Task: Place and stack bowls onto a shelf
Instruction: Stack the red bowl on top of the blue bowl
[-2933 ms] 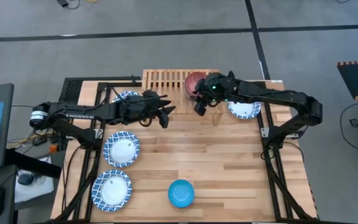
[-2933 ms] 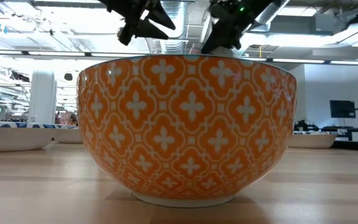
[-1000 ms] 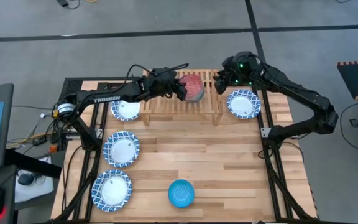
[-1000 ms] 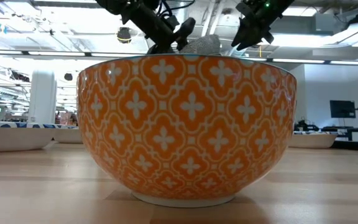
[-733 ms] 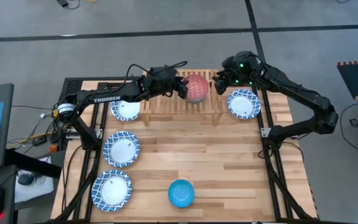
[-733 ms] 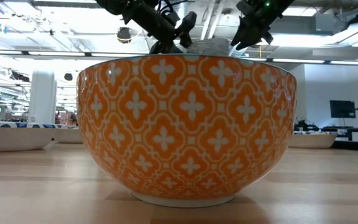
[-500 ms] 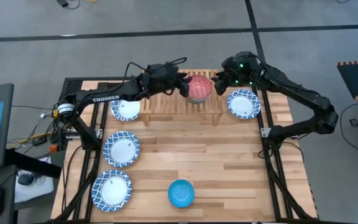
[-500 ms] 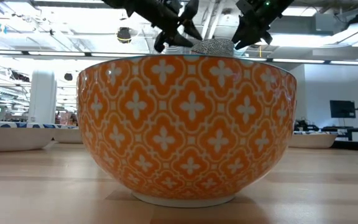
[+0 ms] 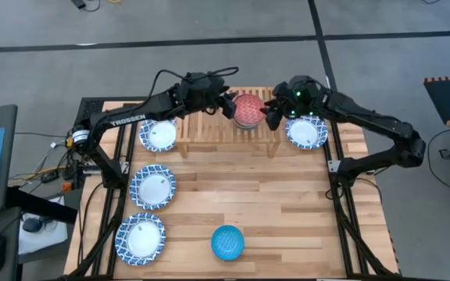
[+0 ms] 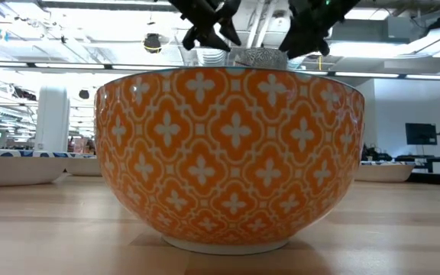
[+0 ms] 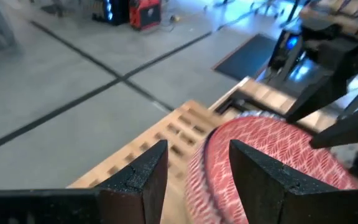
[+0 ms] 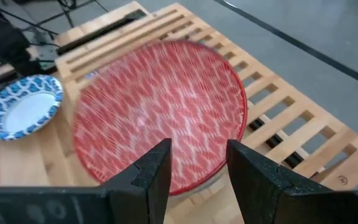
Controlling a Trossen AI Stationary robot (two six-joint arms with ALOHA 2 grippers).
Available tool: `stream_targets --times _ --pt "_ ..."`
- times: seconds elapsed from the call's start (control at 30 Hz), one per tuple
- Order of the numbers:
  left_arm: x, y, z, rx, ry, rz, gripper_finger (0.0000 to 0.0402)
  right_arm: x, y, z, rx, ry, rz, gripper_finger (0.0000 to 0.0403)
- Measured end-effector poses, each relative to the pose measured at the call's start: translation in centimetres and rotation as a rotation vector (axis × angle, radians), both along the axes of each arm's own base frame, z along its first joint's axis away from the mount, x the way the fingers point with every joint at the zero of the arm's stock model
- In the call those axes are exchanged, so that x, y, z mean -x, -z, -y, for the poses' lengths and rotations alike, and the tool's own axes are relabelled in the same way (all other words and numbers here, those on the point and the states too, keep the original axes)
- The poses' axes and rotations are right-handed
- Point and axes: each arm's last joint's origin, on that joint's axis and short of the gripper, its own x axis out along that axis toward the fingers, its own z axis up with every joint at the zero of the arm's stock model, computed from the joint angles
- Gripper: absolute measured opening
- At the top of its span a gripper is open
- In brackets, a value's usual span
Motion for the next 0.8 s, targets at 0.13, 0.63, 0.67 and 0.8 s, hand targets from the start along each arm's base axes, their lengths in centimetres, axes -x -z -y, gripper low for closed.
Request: stream_targets --times 0.13,0.63,0.67,0.8 --pt "0.2 0.4 -0.1 0.026 -0.011 -0.032 0.0155 -0.6 2.2 0.1 0.021 0.01 0.01 0.0179" --pt "0.2 0.6 0.0 0.041 -0.004 -0.053 0.0155 0.2 1.8 -0.7 0.095 0.021 0.112 0.0179" --pt "0.2 0.7 0.0 0.043 -0.003 -0.055 0.0155 0.3 1.5 -0.9 0.1 0.015 0.121 0.0179" --pt "0.3 0.8 0.1 0.048 -0.002 -0.068 0.0155 0.3 1.5 -2.4 0.096 -0.043 0.103 0.0179"
